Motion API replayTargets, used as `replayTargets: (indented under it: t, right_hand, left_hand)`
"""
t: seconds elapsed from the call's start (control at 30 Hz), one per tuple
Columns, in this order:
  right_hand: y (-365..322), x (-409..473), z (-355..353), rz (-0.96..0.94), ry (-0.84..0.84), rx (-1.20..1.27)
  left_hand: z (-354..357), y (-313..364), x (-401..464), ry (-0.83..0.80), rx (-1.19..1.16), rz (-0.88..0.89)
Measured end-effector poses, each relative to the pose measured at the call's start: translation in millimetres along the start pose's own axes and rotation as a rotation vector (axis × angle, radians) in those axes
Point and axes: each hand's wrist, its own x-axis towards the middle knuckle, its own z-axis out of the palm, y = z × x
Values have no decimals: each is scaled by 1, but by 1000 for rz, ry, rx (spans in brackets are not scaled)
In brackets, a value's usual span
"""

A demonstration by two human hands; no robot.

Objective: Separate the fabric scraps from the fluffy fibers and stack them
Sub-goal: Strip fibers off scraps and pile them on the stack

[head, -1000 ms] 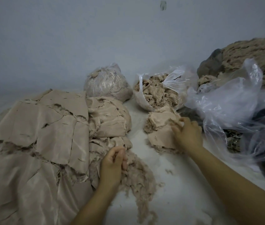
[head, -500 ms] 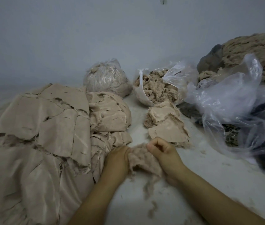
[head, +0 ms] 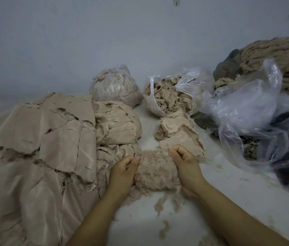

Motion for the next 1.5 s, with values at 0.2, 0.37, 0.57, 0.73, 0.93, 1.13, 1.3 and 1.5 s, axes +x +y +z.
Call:
replayTargets:
  t: [0.2,0.37,0.57,0.73,0.93,1.13,1.3,1.5]
  right_hand:
    - [-7,6,-8,83,124,186]
    - [-2,6,-15,186,140,61]
    - [1,-3,6,135,8,205]
    - [4,1,-6,31,205,-320]
    - [8,-13,7,-413,-263,-1005]
    - [18,-16,15,-253,-228,-812]
    - [7,-2,-4,9,-11,-523]
    - [10,-11,9,190,-138,-21]
  left_hand:
    - [-5,-4,0,-269,453,148]
    - [-5,-6,-3,-260,267,61]
    - [0,-4,-10,-451,-106,-131]
    - [4,-2,-11,-288,-62,-86]
    - [4,5,-10,-230,-207,-100]
    - [5,8,-8,-77,-207,-91]
    - [-12,8,3,88,-365,-140]
    - [9,5,-16,-307,-242,-189]
